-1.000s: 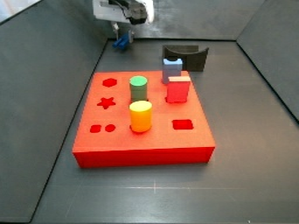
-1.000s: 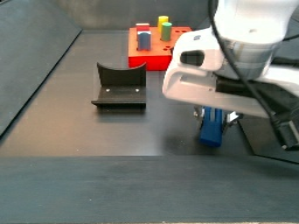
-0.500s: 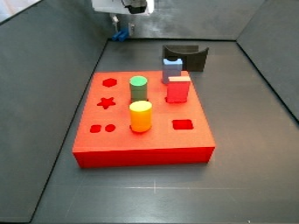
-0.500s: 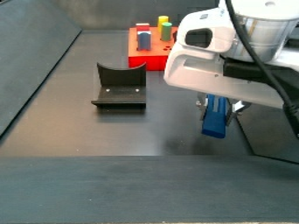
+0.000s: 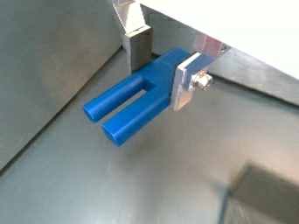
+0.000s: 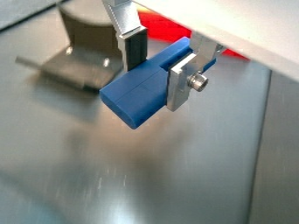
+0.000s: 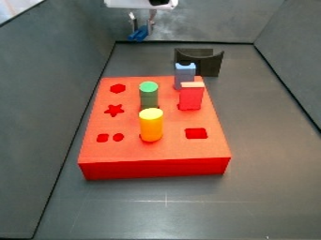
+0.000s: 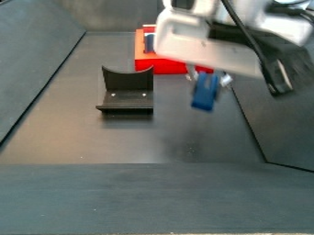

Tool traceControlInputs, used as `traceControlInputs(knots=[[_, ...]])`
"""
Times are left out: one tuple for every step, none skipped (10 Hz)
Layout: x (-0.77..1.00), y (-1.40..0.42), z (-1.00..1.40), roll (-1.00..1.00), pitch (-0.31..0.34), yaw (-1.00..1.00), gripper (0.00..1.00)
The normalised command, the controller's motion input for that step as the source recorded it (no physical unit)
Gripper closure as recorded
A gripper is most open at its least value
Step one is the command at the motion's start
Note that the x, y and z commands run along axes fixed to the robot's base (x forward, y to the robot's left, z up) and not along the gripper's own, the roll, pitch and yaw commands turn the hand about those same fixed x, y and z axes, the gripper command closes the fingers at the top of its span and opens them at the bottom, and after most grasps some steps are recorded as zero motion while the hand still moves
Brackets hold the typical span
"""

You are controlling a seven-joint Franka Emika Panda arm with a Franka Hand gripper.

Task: Pick up the square-circle object. Move up. Rotate the square-circle object. Place the square-circle object on the fixture. Regrasp the square-circle object. Move to above the board. Insert the square-circle object.
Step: Rotate the square-circle object.

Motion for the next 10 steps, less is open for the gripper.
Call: traceControlInputs(knots=[[0.06,-0.37,0.33,0.10,0.141,0.02,1.00],[0.00,-0.15,0.24,0.12,0.123,0.03,1.00],[-0.01,-0.05,0.17,0.12,0.112,0.02,1.00],[0.00,0.00,0.00,0.00,0.000,-1.00,1.00],[0.00,0.01,-0.02,0.00,-0.001,-1.00,1.00],[0.00,0.02,-0.02,0.00,-0.002,-1.00,1.00],[0.00,0.02,-0.02,0.00,-0.002,-1.00,1.00],[0.01,0.02,-0.01,0.00,-0.003,-1.00,1.00],[0.01,0.02,-0.01,0.00,-0.003,-1.00,1.00],[0.01,0.02,-0.01,0.00,-0.003,-1.00,1.00]])
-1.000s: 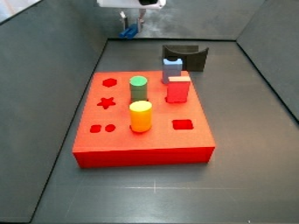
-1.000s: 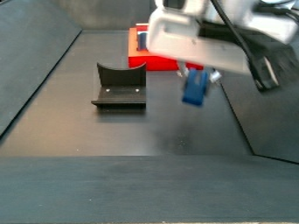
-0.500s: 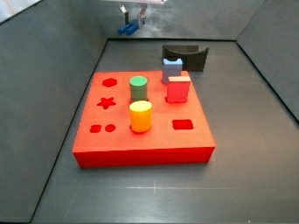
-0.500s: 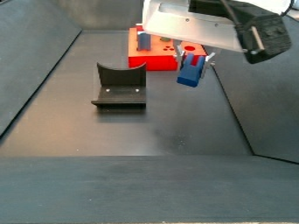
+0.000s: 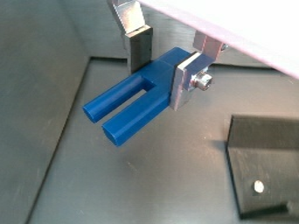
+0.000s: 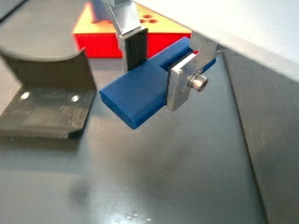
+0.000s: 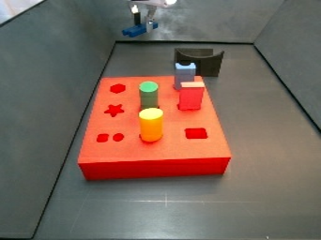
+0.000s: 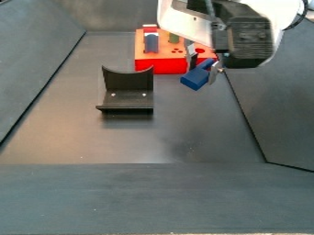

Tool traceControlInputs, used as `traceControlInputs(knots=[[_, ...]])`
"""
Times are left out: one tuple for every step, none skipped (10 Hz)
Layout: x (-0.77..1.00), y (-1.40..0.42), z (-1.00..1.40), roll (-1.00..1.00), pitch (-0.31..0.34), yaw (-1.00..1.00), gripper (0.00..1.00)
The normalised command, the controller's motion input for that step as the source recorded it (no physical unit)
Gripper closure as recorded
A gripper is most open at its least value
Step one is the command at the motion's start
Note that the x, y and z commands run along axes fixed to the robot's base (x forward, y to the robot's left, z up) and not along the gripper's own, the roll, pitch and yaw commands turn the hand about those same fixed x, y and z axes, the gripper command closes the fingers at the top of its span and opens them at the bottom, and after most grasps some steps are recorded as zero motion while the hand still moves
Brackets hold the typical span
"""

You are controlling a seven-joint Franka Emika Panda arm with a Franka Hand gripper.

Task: Pick up the square-circle object. Move up. Rotate the square-circle object. Place the square-circle object on the fixture. Regrasp the square-circle object. Move to above the board. Insert the square-circle object.
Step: Rotate the square-circle object.

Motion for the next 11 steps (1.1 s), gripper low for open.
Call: traceControlInputs(knots=[[0.01,0.02,-0.01,-0.01,-0.003,-1.00,1.00],[0.01,0.02,-0.01,-0.01,-0.003,-1.00,1.00],[0.01,0.02,-0.01,-0.01,-0.003,-1.00,1.00],[0.01,0.02,-0.01,-0.01,-0.004,-1.00,1.00],[0.01,0.02,-0.01,-0.01,-0.004,-1.00,1.00],[0.01,0.02,-0.01,-0.01,-0.004,-1.00,1.00],[0.01,0.02,-0.01,-0.01,-0.004,-1.00,1.00],[0.01,0.02,-0.01,-0.01,-0.004,-1.00,1.00],[0.01,0.02,-0.01,-0.01,-0.004,-1.00,1.00],[0.01,0.02,-0.01,-0.01,-0.004,-1.00,1.00],[0.01,0.02,-0.01,-0.01,-0.005,-1.00,1.00]])
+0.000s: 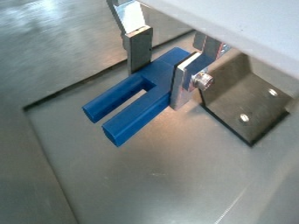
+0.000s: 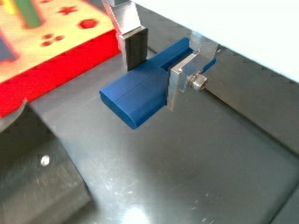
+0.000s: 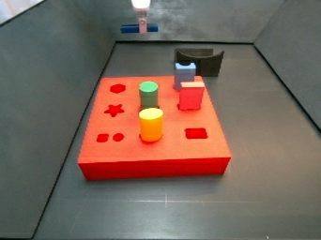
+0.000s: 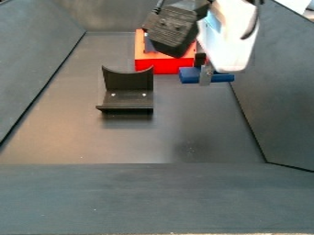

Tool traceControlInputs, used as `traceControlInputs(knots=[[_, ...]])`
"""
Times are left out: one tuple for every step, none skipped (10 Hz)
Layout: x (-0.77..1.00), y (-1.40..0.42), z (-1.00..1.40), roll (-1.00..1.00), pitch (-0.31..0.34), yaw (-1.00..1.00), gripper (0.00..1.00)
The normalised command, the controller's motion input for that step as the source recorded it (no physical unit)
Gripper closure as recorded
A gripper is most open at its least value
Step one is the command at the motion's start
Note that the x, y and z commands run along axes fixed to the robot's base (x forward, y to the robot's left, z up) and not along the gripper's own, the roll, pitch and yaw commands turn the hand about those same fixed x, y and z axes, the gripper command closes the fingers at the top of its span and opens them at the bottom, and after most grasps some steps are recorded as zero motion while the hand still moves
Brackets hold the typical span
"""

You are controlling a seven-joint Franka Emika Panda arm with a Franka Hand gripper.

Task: Pick up the square-circle object. Move up. Rotate the square-circle object. Place the square-circle object on the fixture. Regrasp the square-circle object. Move to above the board. Insert the square-circle object.
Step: Rotate the square-circle object.

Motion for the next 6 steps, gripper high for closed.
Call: traceControlInputs(knots=[[0.01,0.02,-0.01,-0.01,-0.005,-1.00,1.00],[0.01,0.02,-0.01,-0.01,-0.005,-1.00,1.00],[0.01,0.02,-0.01,-0.01,-0.005,-1.00,1.00],[0.01,0.02,-0.01,-0.01,-0.005,-1.00,1.00],[0.01,0.02,-0.01,-0.01,-0.006,-1.00,1.00],[0.01,0.02,-0.01,-0.01,-0.006,-1.00,1.00]])
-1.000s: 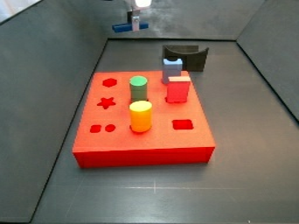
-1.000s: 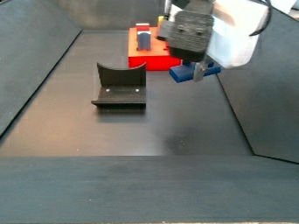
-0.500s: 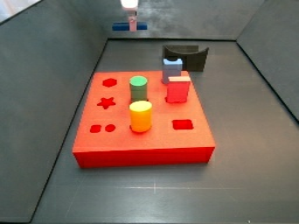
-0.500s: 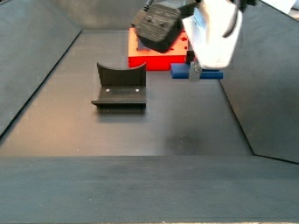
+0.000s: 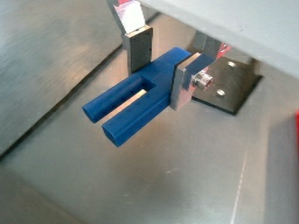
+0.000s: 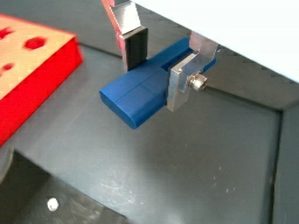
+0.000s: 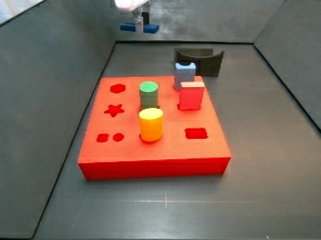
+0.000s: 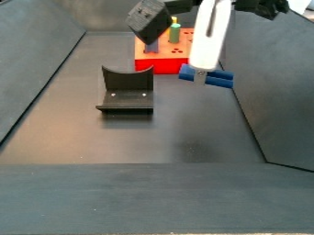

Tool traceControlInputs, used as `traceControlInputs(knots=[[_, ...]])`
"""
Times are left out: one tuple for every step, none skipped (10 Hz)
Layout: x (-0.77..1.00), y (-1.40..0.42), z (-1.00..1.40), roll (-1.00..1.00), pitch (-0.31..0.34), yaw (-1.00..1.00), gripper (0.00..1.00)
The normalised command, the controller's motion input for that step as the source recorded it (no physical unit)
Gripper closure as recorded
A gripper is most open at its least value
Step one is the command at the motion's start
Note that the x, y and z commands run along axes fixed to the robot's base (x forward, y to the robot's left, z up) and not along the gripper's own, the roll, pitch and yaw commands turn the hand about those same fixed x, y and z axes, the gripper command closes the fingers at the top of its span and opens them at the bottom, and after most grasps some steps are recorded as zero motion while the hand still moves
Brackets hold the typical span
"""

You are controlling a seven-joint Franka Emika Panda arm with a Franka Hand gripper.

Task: Pick up the square-circle object. Move up. Rotate the square-circle object. Place the square-circle object on the fixture. Regrasp the square-circle object. Move to above the board. Insert the square-circle object.
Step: Rotate the square-circle object.

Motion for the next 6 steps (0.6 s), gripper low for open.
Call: traceControlInputs(knots=[[0.01,0.02,-0.01,-0.01,-0.006,-1.00,1.00],[0.01,0.02,-0.01,-0.01,-0.007,-1.00,1.00],[0.01,0.02,-0.01,-0.01,-0.007,-1.00,1.00],[0.01,0.02,-0.01,-0.01,-0.007,-1.00,1.00],[0.01,0.02,-0.01,-0.01,-0.008,-1.00,1.00],[0.01,0.02,-0.01,-0.01,-0.008,-1.00,1.00]])
